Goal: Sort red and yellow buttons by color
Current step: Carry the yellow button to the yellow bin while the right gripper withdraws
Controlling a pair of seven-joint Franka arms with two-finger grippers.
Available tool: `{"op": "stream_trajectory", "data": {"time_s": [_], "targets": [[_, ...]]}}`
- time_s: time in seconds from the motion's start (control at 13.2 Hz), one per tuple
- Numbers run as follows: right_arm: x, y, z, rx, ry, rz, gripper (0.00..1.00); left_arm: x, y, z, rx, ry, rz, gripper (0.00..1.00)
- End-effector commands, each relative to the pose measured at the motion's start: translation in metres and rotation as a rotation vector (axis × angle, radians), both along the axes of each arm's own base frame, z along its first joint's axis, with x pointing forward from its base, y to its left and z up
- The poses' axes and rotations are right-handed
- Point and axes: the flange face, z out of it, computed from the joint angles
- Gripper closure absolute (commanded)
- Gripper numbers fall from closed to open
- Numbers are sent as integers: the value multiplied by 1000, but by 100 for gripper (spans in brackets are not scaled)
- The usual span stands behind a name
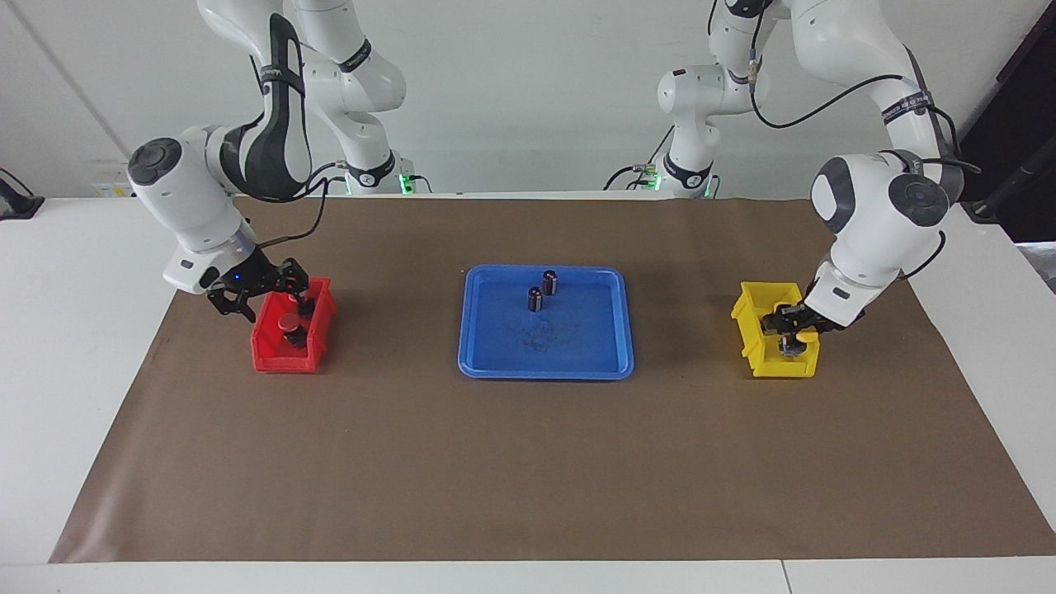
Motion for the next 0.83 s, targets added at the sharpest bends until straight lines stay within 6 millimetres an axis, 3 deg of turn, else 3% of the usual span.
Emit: {"op": "stream_trajectory", "data": {"time_s": [0.0,0.23,0.53,0.76], "targets": [[11,11,59,-8,32,-80,0,-21,5,-8,-1,-35,-15,98],[8,12,126,-7,69,-177,0,-29,4,-27,-2,-35,-19,98],[-13,-5,186,-58,127,-207,0,-37,3,-46,-5,-44,-22,98],[-13,-15,189,-104,110,-284,0,-37,4,-54,-6,-47,-19,98]]}}
